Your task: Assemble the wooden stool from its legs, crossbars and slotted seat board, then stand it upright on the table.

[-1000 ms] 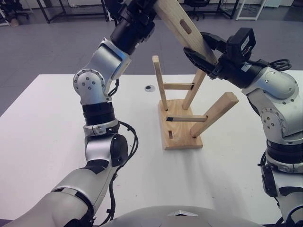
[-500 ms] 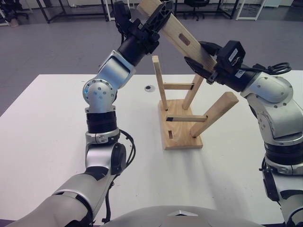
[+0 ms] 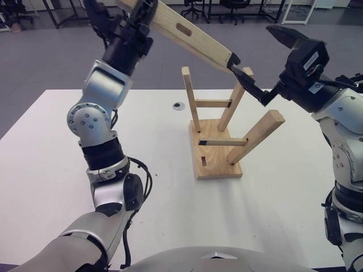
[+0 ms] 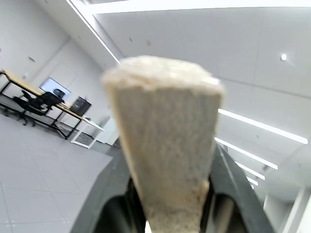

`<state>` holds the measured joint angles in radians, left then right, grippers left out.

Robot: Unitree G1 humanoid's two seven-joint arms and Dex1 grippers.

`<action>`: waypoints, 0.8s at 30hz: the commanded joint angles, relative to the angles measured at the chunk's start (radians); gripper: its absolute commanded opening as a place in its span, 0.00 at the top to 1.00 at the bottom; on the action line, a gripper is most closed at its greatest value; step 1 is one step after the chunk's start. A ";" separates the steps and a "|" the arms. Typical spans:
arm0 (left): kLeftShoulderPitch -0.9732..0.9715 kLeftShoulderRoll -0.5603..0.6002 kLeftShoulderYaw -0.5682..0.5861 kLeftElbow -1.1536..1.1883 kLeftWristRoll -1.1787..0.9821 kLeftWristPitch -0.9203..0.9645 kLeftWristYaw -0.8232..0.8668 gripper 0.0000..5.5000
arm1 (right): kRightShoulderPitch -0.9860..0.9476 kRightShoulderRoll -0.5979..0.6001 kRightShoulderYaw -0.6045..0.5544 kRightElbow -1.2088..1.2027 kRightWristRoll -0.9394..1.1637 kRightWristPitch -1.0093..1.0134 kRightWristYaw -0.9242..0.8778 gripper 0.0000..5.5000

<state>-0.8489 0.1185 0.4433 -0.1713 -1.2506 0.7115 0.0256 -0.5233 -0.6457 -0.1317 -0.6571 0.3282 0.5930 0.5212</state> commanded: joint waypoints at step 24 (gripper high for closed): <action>0.894 -0.008 -0.179 -0.447 -0.046 -0.088 0.421 0.81 | 0.434 0.158 0.452 0.642 -0.461 -0.244 -0.055 0.02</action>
<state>0.0351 0.1347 0.2864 -0.5981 -1.3214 0.6448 0.4272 -0.1434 -0.5167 0.2521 0.0199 -0.1347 0.3263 0.4077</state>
